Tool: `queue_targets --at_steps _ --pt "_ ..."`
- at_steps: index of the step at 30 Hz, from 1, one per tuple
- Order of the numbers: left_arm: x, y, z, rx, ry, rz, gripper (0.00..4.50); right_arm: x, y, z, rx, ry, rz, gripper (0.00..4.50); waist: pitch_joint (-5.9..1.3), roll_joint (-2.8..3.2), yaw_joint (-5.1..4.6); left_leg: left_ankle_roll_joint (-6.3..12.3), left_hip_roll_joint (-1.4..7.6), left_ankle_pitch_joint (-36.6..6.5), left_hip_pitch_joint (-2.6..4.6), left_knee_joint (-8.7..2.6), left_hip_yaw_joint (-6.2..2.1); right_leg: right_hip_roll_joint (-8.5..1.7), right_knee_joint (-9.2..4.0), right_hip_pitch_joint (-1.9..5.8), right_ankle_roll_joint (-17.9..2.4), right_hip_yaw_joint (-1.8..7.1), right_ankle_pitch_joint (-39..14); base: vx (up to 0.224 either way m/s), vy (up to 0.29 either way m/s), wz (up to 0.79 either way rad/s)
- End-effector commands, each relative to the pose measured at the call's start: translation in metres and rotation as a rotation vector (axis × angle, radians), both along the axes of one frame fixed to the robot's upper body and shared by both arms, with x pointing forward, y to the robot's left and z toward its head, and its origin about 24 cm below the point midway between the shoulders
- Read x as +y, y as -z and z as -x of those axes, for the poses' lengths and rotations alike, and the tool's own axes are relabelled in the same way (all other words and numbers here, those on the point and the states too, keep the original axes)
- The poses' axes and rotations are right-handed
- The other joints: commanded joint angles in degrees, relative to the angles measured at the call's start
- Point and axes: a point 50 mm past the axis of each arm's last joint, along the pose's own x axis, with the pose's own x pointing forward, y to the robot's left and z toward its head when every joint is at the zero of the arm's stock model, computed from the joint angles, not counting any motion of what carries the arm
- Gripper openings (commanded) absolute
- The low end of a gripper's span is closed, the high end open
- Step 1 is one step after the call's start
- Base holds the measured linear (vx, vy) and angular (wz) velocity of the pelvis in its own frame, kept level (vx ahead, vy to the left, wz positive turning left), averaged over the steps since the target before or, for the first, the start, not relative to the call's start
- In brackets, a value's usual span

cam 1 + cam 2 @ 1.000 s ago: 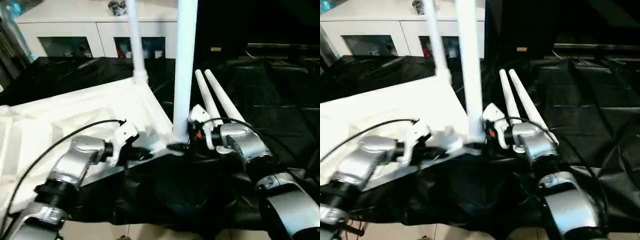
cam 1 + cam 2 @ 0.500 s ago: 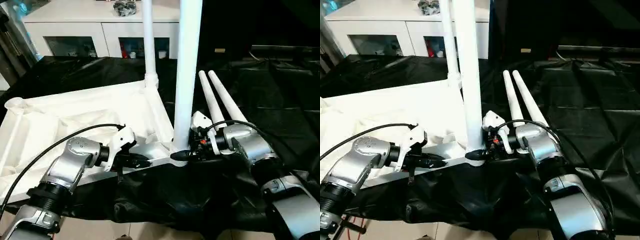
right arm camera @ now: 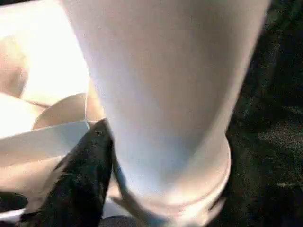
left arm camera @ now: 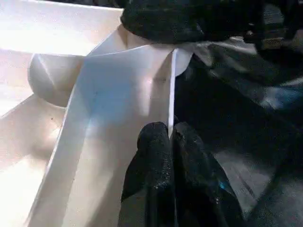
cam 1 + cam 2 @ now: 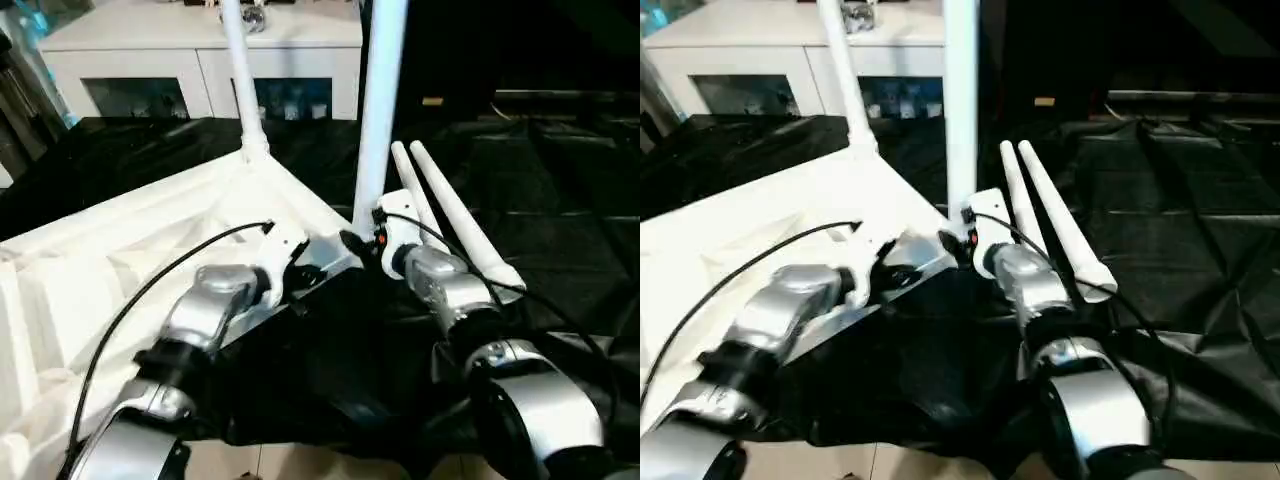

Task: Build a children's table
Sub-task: Rotate leg to tighten, then rotate table base

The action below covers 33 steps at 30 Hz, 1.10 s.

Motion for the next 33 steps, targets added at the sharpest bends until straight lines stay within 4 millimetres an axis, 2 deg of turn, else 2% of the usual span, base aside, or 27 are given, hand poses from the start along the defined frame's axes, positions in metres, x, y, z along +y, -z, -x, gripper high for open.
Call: queue_targets --at_steps 1,3,5,6,7,8,9,10,11,12,13,15,16,17,18,19,22,23,24,25,26,28,29,30,31,32,33 --pt "-0.017 -0.017 -0.006 -0.100 0.038 0.051 0.00 0.019 0.021 0.014 0.088 -0.064 -0.006 3.58 -3.96 -0.08 -0.09 3.71 0.96 -6.3 -0.32 -3.74 -0.14 -3.20 -4.22 3.38 -11.4 2.89 -10.7 0.000 0.000 0.00" --pt "-0.016 -0.017 -0.007 -0.118 0.049 0.044 0.00 0.006 0.016 0.009 0.034 -0.018 0.055 3.85 -3.88 -0.01 -0.13 3.85 0.76 -6.4 -0.26 -3.65 0.01 -3.12 -4.34 3.32 -11.9 2.90 -10.6 0.000 0.000 0.00" --pt "-0.016 -0.017 -0.008 -0.132 0.063 0.030 0.00 -0.002 0.011 0.006 0.005 0.009 0.083 3.85 -3.88 0.18 -0.03 3.50 0.81 -8.0 0.29 -3.64 0.22 -3.10 -4.63 3.09 -11.8 3.03 -11.9 0.000 0.000 0.00" --pt "-0.015 -0.016 -0.009 -0.140 0.071 0.019 0.00 -0.006 0.009 0.005 -0.004 0.019 0.083 3.85 -3.88 0.18 -0.03 3.50 0.81 -8.0 0.29 -3.64 0.22 -3.10 -4.63 3.09 -11.8 3.03 -11.9 0.000 0.000 0.00" --pt "-0.014 -0.014 -0.009 -0.158 0.072 -0.008 0.00 -0.016 0.001 0.003 -0.046 0.026 0.094 3.85 -3.70 0.48 -0.10 3.64 0.86 -8.7 0.34 -3.73 0.23 -2.81 -4.76 3.04 -11.6 3.04 -11.2 0.000 0.000 0.00" --pt "-0.013 -0.013 -0.009 -0.158 0.058 0.002 0.00 -0.024 -0.007 0.004 -0.087 0.020 0.103 3.85 -3.86 1.20 -0.07 3.61 0.92 -8.7 0.32 -3.68 0.10 -2.85 -4.35 3.21 -11.8 3.07 -10.2 0.000 0.000 0.00" --pt "-0.013 -0.013 -0.010 -0.156 0.048 0.013 0.00 -0.027 -0.011 0.004 -0.109 0.016 0.108 3.85 -3.78 0.79 -0.03 3.86 0.91 -8.6 0.34 -3.66 0.23 -2.67 -4.64 3.20 -11.5 3.06 -9.7 0.000 0.000 0.00" --pt "-0.013 -0.013 -0.010 -0.158 0.048 0.016 0.28 -0.028 -0.013 0.004 -0.116 0.014 0.111 3.90 -3.82 0.61 -0.09 4.05 0.83 -8.2 0.26 -3.58 0.26 -2.58 -4.47 3.29 -11.5 3.13 -9.1 0.000 0.000 0.00" --pt "-0.011 -0.013 -0.011 -0.169 0.043 0.032 0.28 -0.036 -0.023 0.008 -0.155 -0.006 0.142 3.90 -3.85 0.44 -0.06 4.42 0.69 -7.4 -0.03 -3.54 0.25 -2.59 -4.34 3.49 -11.7 3.19 -8.6 0.000 0.000 0.00" --pt "-0.010 -0.014 -0.011 -0.172 0.040 0.043 0.56 -0.039 -0.028 0.011 -0.167 -0.024 0.160 3.91 -3.77 0.00 0.11 4.99 0.54 -6.7 -0.36 -3.48 0.27 -2.55 -4.54 3.76 -10.9 3.20 -9.5 0.000 0.000 0.00" --pt "-0.008 -0.017 -0.011 -0.180 0.050 0.050 0.56 -0.043 -0.034 0.017 -0.171 -0.067 0.179 3.91 -3.90 -0.17 0.35 5.34 0.61 -5.4 -0.46 -3.48 0.12 -2.65 -4.21 3.97 -10.3 3.31 -9.7 0.000 0.000 0.00" --pt "0.000 -0.021 -0.011 -0.209 0.031 0.042 0.79 -0.044 -0.036 0.023 -0.166 -0.119 0.205 3.91 -3.95 0.50 0.14 5.29 0.81 -5.1 -0.68 -3.55 -0.07 -2.76 -4.11 3.83 -10.0 3.23 -9.8 0.000 0.000 0.00" --pt "0.000 -0.021 -0.011 -0.209 0.031 0.042 0.79 -0.044 -0.036 0.023 -0.166 -0.119 0.205 3.91 -3.85 0.27 0.07 5.17 0.79 -5.5 -0.73 -3.54 -0.05 -2.66 -4.31 3.85 -9.7 3.19 -9.8 0.000 0.000 0.00" --pt "0.017 -0.030 -0.012 -0.250 -0.022 0.027 0.91 -0.044 -0.040 0.035 -0.163 -0.215 0.228 3.91 -3.78 0.15 -0.33 4.78 0.69 -6.5 -1.00 -3.63 -0.17 -2.70 -4.33 4.04 -9.4 3.10 -11.0 0.000 0.000 0.00" --pt "0.030 -0.035 -0.011 -0.279 -0.056 0.000 0.97 -0.043 -0.041 0.042 -0.149 -0.261 0.221 3.91 -3.81 -0.22 -0.16 4.84 0.92 -6.5 -0.90 -3.61 -0.19 -2.81 -4.30 4.07 -9.2 3.23 -10.4 0.000 0.000 0.00" --pt "0.030 -0.035 -0.011 -0.279 -0.056 0.000 0.98 -0.043 -0.041 0.042 -0.149 -0.261 0.221 3.91 -3.76 0.01 -0.55 5.34 0.99 -5.9 -1.19 -3.65 -0.29 -2.84 -3.98 4.03 -9.6 3.34 -8.9 0.000 0.000 0.00" --pt "0.075 -0.057 -0.005 -0.328 -0.203 -0.060 1.27 -0.034 -0.039 0.055 -0.107 -0.362 0.194 3.91 -3.86 0.16 -1.23 5.06 0.80 -5.8 -0.93 -3.46 -0.12 -2.57 -3.93 3.70 -10.8 3.25 -8.4 0.000 0.000 0.00" --pt "0.085 -0.061 -0.002 -0.334 -0.235 -0.072 1.27 -0.032 -0.039 0.058 -0.093 -0.375 0.187 3.91 -3.78 0.07 -1.39 5.03 0.95 -4.9 -1.37 -3.56 -0.32 -2.69 -3.60 4.01 -11.3 3.24 -7.7 0.000 0.000 0.00" --pt "0.104 -0.069 0.004 -0.340 -0.295 -0.113 1.27 -0.026 -0.038 0.061 -0.075 -0.396 0.174 3.91 -3.74 0.03 -1.25 5.03 0.96 -5.1 -0.93 -3.50 -0.17 -2.53 -3.74 3.54 -11.4 3.31 -8.4 0.000 0.000 0.00" --pt "0.104 -0.069 0.004 -0.340 -0.295 -0.113 1.27 -0.026 -0.038 0.061 -0.075 -0.396 0.174 3.91 -3.83 0.21 -1.32 4.80 1.17 -4.7 -0.92 -3.55 -0.27 -2.61 -3.40 3.60 -11.8 3.36 -7.8 0.000 0.000 0.00" --pt "0.120 -0.074 0.011 -0.338 -0.354 -0.157 1.27 -0.021 -0.035 0.063 -0.056 -0.408 0.170 3.91 -3.61 0.37 -1.29 4.81 1.03 -5.1 -0.80 -3.56 -0.12 -2.34 -3.77 3.16 -11.6 3.29 -8.8 0.000 0.000 0.00" --pt "0.147 -0.078 0.027 -0.320 -0.433 -0.281 1.27 -0.011 -0.028 0.065 -0.041 -0.435 0.186 3.91 -3.54 0.60 -1.31 4.09 1.28 -5.8 -0.62 -3.74 -0.21 -2.47 -3.63 3.04 -11.8 3.38 -9.1 0.000 0.000 0.00" --pt "0.151 -0.078 0.030 -0.317 -0.442 -0.306 1.27 -0.010 -0.028 0.064 -0.040 -0.438 0.187 3.91 -3.26 0.28 -1.47 3.66 1.11 -7.0 -0.54 -3.94 -0.11 -2.21 -4.01 2.84 -11.3 3.39 -10.9 0.000 0.000 0.00" --pt "0.161 -0.079 0.037 -0.310 -0.465 -0.370 1.27 -0.006 -0.026 0.064 -0.036 -0.443 0.191 3.91 -3.48 0.53 -1.40 3.24 1.27 -7.1 -0.37 -3.83 -0.28 -2.52 -3.66 2.85 -11.5 3.51 -10.5 0.000 0.000 0.00" --pt "0.169 -0.081 0.041 -0.309 -0.490 -0.418 1.27 -0.003 -0.025 0.062 -0.033 -0.443 0.190 3.91 -3.22 0.73 -1.41 3.04 1.14 -7.8 -0.25 -3.92 -0.15 -2.27 -3.93 2.56 -11.4 3.59 -10.8 0.000 0.000 0.00" --pt "0.184 -0.085 0.051 -0.307 -0.544 -0.508 1.37 0.003 -0.023 0.059 -0.022 -0.442 0.183 3.72 -3.36 0.31 -1.44 2.73 1.41 -8.4 -0.16 -3.98 -0.24 -2.48 -3.71 2.49 -11.8 3.65 -10.4 0.000 0.000 0.00" --pt "0.196 -0.088 0.059 -0.286 -0.587 -0.574 1.37 0.007 -0.022 0.057 -0.009 -0.446 0.177 3.72 -3.05 -0.25 -1.57 2.68 1.12 -8.9 -0.56 -4.25 -0.21 -2.31 -3.92 2.77 -11.3 3.59 -11.8 0.000 0.000 0.00"
